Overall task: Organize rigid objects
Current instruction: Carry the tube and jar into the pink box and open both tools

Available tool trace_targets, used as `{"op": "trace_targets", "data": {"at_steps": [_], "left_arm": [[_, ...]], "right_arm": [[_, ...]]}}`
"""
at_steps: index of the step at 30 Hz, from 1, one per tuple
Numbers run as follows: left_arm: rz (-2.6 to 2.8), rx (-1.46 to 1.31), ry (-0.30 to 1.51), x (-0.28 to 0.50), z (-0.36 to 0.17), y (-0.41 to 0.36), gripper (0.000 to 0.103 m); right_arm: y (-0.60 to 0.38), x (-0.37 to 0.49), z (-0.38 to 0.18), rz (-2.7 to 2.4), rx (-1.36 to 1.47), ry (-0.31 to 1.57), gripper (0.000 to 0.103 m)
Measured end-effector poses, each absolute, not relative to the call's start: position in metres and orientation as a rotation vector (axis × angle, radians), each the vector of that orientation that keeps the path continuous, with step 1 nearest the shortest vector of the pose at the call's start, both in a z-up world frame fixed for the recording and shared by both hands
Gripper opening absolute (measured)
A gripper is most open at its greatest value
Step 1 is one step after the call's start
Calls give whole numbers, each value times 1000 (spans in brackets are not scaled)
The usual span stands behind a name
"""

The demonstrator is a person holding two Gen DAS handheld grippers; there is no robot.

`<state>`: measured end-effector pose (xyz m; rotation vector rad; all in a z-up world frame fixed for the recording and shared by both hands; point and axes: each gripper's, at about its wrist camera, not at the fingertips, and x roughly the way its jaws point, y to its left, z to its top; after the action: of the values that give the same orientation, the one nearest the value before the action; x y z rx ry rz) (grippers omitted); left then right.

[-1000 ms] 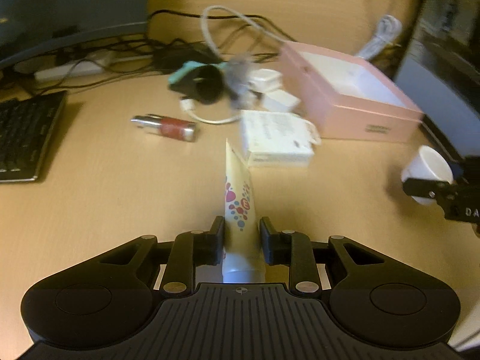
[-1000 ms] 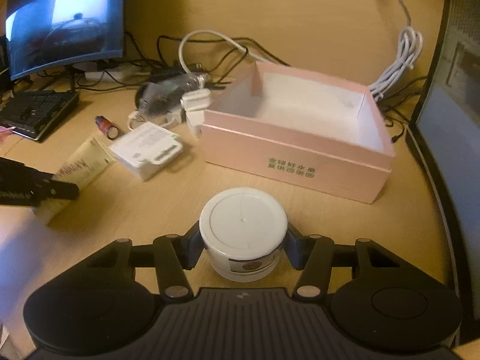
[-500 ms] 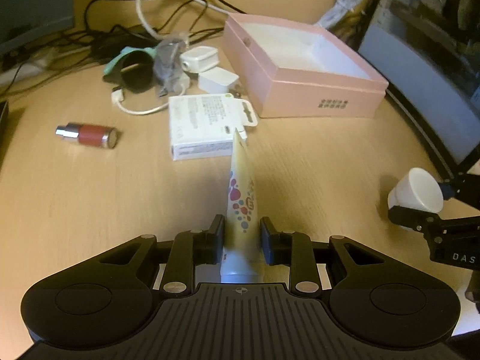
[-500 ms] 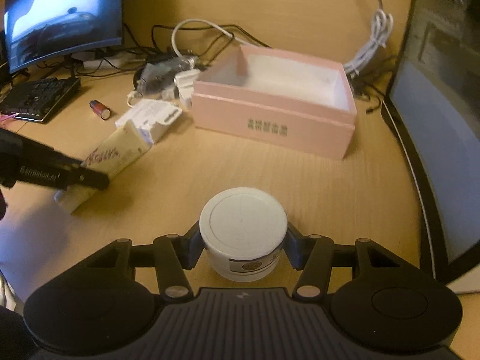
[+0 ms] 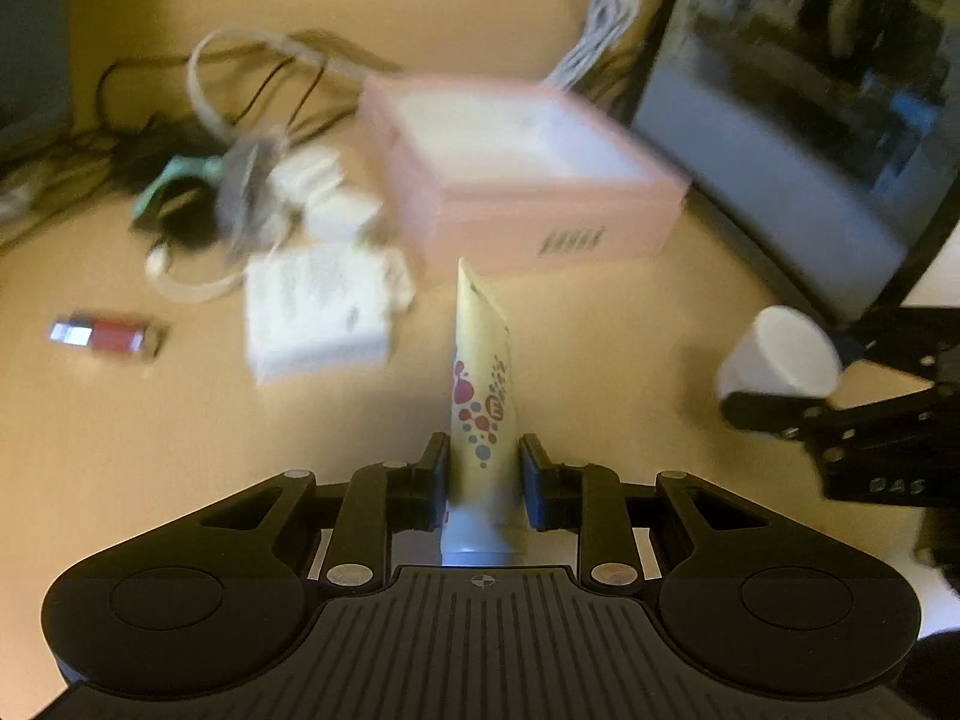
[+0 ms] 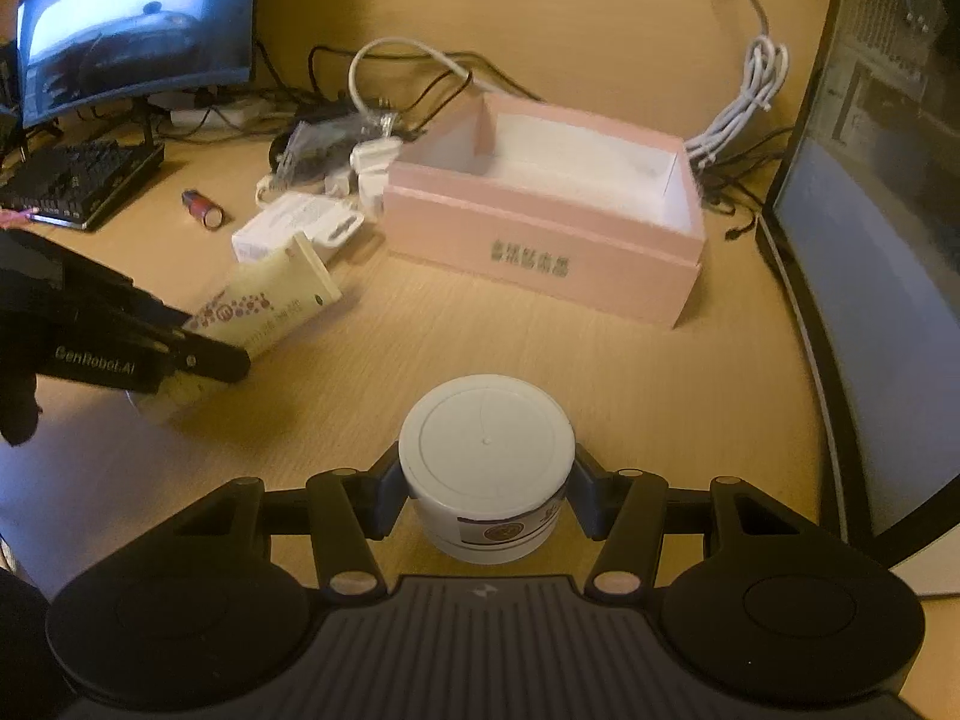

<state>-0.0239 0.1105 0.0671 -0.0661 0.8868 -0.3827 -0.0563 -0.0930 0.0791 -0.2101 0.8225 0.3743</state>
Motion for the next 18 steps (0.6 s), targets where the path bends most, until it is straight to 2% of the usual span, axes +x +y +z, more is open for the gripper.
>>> {"op": "trace_targets", "data": {"at_steps": [4,7,9,10,11,14,18], "left_arm": [[-481,-125,753,13,123,107,28],[-479,-102,614,61,184,96,29],[-452,-133,653,97,203,90,28],[-447,-139,659,113,207,87,28],[-448,-144,644,122,207,87,28],[-437,-188,654,127,189,95,28],[-365,-231,714,114,153,132,29]], "right_arm": [[-96,-35,114,394,-197,742,54],[-95,2,156,380,-195,632,54],[-95,35,181,348,-160,578,57],[-94,52,190,333,-145,570,62],[-92,66,195,307,-138,574,72],[-99,78,194,232,-75,578,73],[-105,56,160,295,-32,662,74]]}}
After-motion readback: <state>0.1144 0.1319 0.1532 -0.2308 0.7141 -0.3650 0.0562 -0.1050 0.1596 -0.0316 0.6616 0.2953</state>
